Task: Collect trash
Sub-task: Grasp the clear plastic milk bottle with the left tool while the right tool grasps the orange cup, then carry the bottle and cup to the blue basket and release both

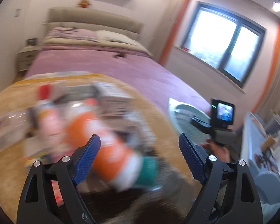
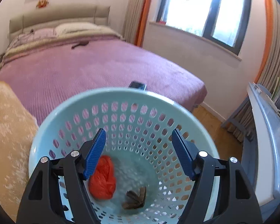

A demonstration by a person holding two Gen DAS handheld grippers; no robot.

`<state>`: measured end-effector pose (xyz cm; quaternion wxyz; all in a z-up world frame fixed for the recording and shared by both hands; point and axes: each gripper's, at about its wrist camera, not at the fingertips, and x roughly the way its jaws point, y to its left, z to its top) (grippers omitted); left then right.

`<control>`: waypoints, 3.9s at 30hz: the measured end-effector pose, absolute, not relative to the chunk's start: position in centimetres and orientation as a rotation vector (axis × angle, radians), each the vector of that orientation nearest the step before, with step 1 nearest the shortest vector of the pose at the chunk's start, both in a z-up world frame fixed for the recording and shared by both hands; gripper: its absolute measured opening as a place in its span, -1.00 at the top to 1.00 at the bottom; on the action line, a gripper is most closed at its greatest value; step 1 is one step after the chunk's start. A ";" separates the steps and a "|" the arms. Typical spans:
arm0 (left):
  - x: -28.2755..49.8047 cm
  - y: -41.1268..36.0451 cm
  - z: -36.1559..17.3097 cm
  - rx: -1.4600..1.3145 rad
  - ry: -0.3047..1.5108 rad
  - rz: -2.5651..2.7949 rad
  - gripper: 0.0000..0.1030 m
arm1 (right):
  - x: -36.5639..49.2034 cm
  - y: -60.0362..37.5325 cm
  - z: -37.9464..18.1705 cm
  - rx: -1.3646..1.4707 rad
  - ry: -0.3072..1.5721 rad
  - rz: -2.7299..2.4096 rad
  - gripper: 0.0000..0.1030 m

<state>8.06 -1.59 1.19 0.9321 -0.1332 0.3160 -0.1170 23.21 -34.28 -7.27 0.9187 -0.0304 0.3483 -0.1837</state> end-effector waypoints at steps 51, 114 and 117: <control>9.4 21.3 -1.7 -0.296 0.764 0.096 -0.62 | 8.8 -8.1 -2.2 -0.247 0.680 0.532 -0.09; 5.4 14.3 -3.1 -0.286 0.818 0.035 -0.07 | 11.8 -8.6 -1.6 0.003 0.812 0.656 -0.02; 5.0 13.9 -2.4 -0.283 0.791 0.036 -0.07 | 11.2 -8.3 -1.4 -0.015 0.794 0.666 0.26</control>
